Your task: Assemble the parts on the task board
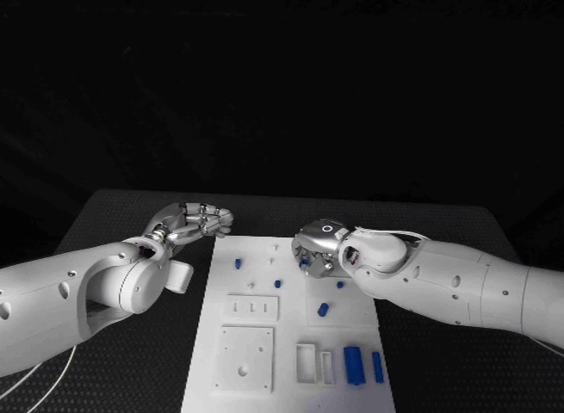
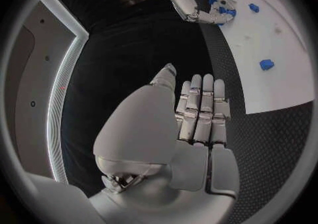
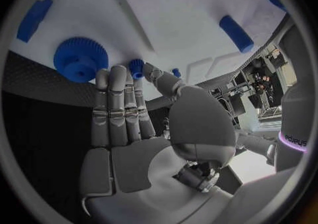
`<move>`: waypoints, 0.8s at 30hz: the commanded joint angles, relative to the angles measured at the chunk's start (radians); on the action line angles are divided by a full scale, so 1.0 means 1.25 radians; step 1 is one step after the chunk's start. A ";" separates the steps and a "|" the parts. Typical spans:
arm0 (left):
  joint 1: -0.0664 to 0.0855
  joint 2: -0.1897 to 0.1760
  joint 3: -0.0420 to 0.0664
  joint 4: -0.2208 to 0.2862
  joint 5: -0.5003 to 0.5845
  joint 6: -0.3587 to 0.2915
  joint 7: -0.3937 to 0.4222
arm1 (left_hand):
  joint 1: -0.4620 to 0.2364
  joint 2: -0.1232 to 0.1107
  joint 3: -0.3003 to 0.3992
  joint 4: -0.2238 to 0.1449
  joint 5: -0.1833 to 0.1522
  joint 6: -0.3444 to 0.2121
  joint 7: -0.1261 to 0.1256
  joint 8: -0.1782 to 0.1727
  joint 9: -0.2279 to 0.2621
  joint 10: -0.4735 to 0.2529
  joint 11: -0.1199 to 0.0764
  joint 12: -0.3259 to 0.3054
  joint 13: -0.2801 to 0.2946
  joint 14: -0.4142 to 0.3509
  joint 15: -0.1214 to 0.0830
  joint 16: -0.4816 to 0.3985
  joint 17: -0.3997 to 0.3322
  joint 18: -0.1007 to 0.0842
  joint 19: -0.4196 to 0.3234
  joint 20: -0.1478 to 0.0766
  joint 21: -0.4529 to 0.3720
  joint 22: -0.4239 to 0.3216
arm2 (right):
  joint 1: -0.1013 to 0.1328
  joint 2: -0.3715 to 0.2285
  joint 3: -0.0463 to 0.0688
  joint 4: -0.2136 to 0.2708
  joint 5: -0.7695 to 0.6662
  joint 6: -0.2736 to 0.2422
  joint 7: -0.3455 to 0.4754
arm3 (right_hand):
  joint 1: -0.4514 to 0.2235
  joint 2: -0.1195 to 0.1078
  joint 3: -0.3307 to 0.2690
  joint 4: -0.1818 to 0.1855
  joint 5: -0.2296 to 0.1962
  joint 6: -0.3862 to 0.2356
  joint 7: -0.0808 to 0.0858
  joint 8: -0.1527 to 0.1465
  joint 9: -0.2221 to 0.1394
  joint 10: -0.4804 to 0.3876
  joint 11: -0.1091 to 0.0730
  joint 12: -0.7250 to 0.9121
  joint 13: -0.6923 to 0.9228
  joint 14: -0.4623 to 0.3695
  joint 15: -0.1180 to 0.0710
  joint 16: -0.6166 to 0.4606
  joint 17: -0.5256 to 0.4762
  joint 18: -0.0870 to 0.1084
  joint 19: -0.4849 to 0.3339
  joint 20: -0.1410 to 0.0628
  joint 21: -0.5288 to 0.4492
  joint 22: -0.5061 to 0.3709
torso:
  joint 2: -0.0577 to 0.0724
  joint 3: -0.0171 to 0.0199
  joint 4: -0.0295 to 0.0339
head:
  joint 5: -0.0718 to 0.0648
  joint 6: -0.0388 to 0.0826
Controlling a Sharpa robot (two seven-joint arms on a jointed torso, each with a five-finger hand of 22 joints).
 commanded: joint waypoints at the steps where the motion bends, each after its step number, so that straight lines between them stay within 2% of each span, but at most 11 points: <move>1: 0.001 0.002 0.001 0.003 0.000 0.005 0.009 | 0.000 0.000 -0.006 -0.001 0.001 0.001 0.003 -0.005 -0.001 0.003 0.002 -0.003 -0.001 0.001 0.007 -0.006 0.001 0.002 -0.007 0.001 -0.005 0.001 | 0.003 0.014 0.001 -0.004 -0.039 -0.049 -0.033 | 0.008 0.001 0.006 0.001 0.005 0.007 -0.002 0.005 0.002 0.009 -0.003 0.004 0.006 0.000 -0.006 0.004 0.002 0.017 0.008 -0.002 0.005 0.002 | 0.001 -0.0001 0.0000 | 0.000 0.005; 7: 0.001 0.005 0.001 0.003 0.000 0.003 0.008 | 0.000 0.000 -0.007 0.000 0.001 0.002 0.003 -0.006 -0.001 0.002 0.002 -0.005 -0.001 -0.001 0.007 -0.008 0.000 0.001 -0.009 0.001 -0.005 0.002 | 0.005 0.040 0.005 -0.018 -0.050 -0.085 -0.047 | 0.011 -0.013 0.017 0.008 0.005 0.012 -0.005 0.006 0.009 0.015 -0.006 0.003 0.010 0.001 -0.008 0.011 0.006 0.017 0.013 -0.005 0.010 0.006 | 0.002 -0.0012 0.0024 | 0.001 0.007; 12: 0.001 0.005 0.001 0.002 -0.002 0.000 0.008 | 0.001 0.000 -0.007 0.000 0.001 0.002 0.003 -0.006 -0.001 0.003 0.002 -0.005 -0.001 -0.002 0.007 -0.009 0.000 0.000 -0.010 0.001 -0.005 0.003 | 0.005 0.064 0.005 -0.033 -0.058 -0.093 -0.059 | 0.012 -0.017 0.020 0.012 0.005 0.012 -0.005 0.006 0.011 0.016 -0.006 0.002 0.011 0.001 -0.009 0.012 0.007 0.017 0.015 -0.006 0.011 0.007 | 0.003 -0.0003 -0.0012 | 0.005 0.009; 16: 0.001 0.006 0.001 0.001 -0.003 -0.002 0.009 | 0.001 0.000 -0.009 0.000 0.001 0.002 0.003 -0.007 -0.002 0.004 0.002 -0.007 -0.001 -0.003 0.008 -0.011 0.000 -0.003 -0.017 0.003 -0.006 0.005 | 0.005 0.082 0.005 -0.049 -0.072 -0.106 -0.074 | 0.012 -0.019 0.023 0.015 0.005 0.013 -0.005 0.006 0.012 0.017 -0.006 0.001 0.012 0.001 -0.009 0.013 0.008 0.017 0.015 -0.006 0.012 0.008 | 0.003 -0.0015 0.0008 | 0.005 0.012; 22: 0.001 0.009 0.001 -0.001 -0.003 -0.002 0.009 | 0.002 0.000 -0.011 0.000 0.002 0.004 0.003 -0.009 -0.002 0.005 0.002 -0.009 0.000 -0.005 0.009 -0.014 0.000 -0.008 -0.030 0.004 -0.006 0.009 | 0.004 0.093 0.005 -0.056 -0.086 -0.141 -0.095 | 0.015 -0.026 0.029 0.022 0.005 0.015 -0.006 0.007 0.016 0.020 -0.007 0.000 0.014 0.003 -0.010 0.016 0.009 0.017 0.018 -0.008 0.015 0.011 | 0.003 -0.0005 0.0026 | 0.009 0.013; 24: 0.001 0.008 0.001 -0.001 -0.003 -0.002 0.009 | 0.002 0.000 -0.011 0.000 0.002 0.004 0.003 -0.009 -0.002 0.005 0.002 -0.009 0.000 -0.005 0.009 -0.014 0.000 -0.008 -0.030 0.004 -0.006 0.010 | 0.004 0.093 0.006 -0.057 -0.086 -0.145 -0.097 | 0.016 -0.028 0.031 0.024 0.005 0.015 -0.007 0.007 0.017 0.021 -0.008 0.000 0.015 0.003 -0.010 0.017 0.009 0.017 0.019 -0.009 0.016 0.012 | 0.003 -0.0001 0.0011 | 0.010 0.013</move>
